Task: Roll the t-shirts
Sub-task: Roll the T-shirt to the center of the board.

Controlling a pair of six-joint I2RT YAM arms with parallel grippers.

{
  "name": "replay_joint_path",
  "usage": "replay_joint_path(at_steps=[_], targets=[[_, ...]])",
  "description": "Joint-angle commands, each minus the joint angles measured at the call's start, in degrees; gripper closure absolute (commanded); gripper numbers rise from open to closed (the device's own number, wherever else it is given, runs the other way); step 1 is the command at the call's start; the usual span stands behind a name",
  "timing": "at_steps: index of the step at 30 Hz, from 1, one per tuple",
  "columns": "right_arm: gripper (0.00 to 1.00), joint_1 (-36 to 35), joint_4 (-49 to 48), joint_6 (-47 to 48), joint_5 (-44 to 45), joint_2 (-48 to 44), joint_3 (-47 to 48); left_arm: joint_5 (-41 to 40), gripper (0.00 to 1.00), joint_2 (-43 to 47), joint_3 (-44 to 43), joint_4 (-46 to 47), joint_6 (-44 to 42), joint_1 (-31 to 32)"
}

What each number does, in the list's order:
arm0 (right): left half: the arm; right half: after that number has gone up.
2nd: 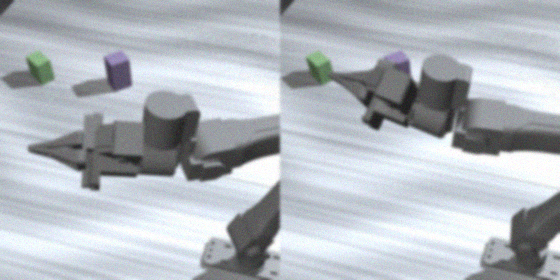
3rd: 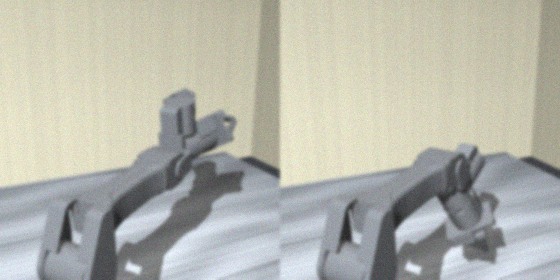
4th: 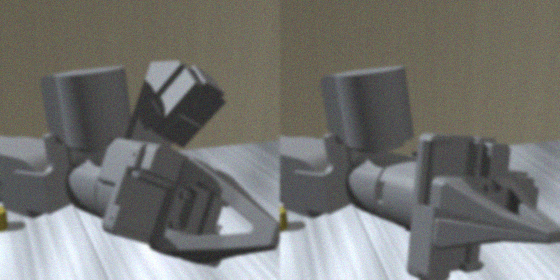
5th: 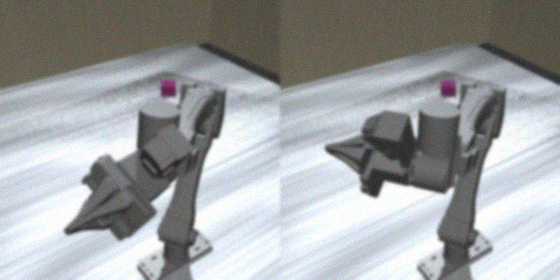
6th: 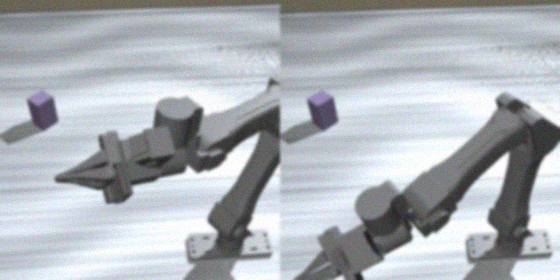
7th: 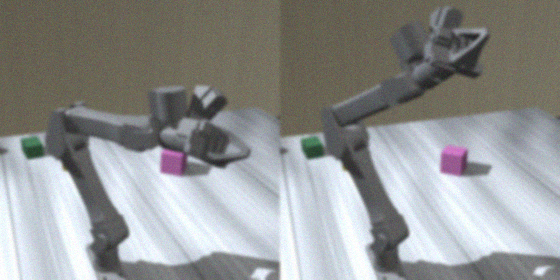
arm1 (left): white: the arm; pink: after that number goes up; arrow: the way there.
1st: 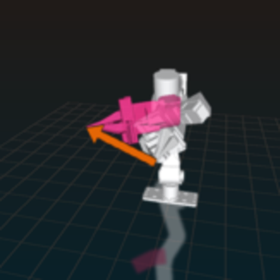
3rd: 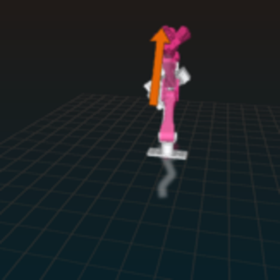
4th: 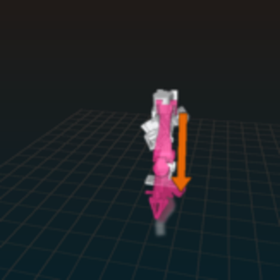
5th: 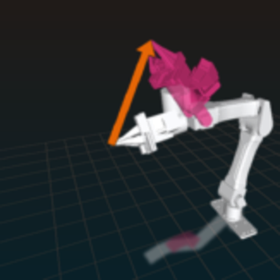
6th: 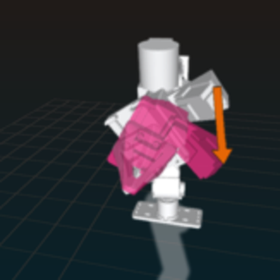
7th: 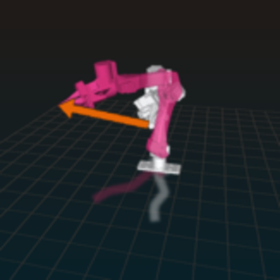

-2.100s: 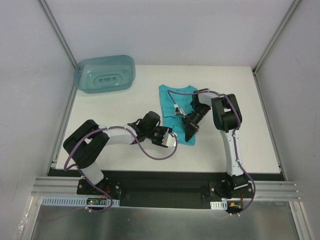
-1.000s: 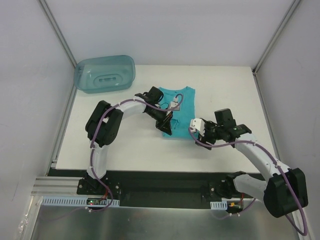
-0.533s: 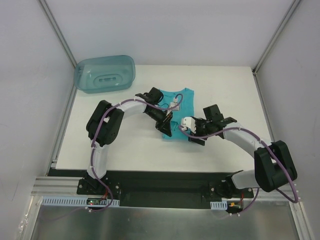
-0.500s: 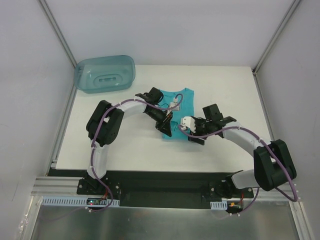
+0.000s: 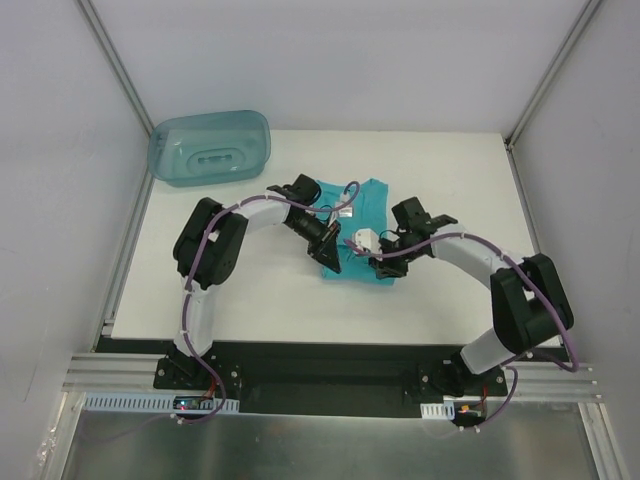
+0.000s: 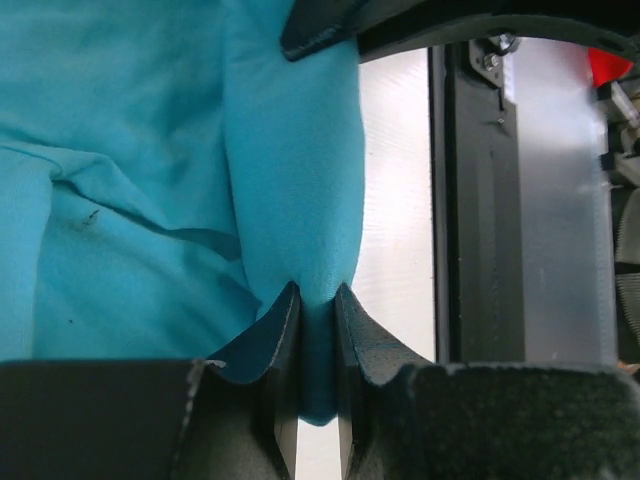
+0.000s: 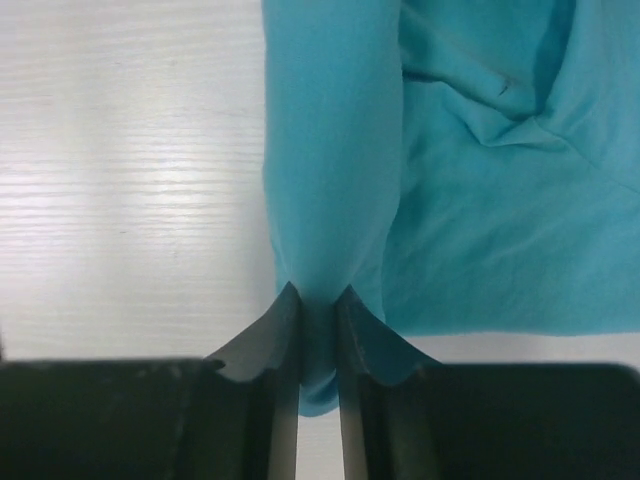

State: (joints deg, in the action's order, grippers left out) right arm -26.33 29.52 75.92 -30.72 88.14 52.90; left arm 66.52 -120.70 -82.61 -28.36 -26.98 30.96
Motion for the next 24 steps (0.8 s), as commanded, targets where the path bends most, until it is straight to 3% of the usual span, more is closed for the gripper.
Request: replay_joint_path(at_steps=[1,5,12,18,24], targets=[[0.85,0.8,20.8,2.6,-9.1,4.8,8.6,6.9,1.00,1.2,1.7,-2.8,4.7,-1.6],[0.86,2.4,33.4,4.1,-14.7,11.6,14.9,11.5,1.00,-0.7,0.9,-5.8,8.9,-2.3],[0.86,5.0,46.7,8.2,-19.1,23.6,23.2,8.8,1.00,-3.7,-1.5,-8.1,8.9,-2.6],[0.86,6.6,51.8,11.5,-19.1,29.9,28.8,5.1,1.00,-7.5,-3.9,-13.4,3.5,-2.7],[0.85,6.4,56.6,11.4,-17.6,36.9,34.4,3.9,0.96,-8.4,-3.4,-15.7,3.7,-4.8]])
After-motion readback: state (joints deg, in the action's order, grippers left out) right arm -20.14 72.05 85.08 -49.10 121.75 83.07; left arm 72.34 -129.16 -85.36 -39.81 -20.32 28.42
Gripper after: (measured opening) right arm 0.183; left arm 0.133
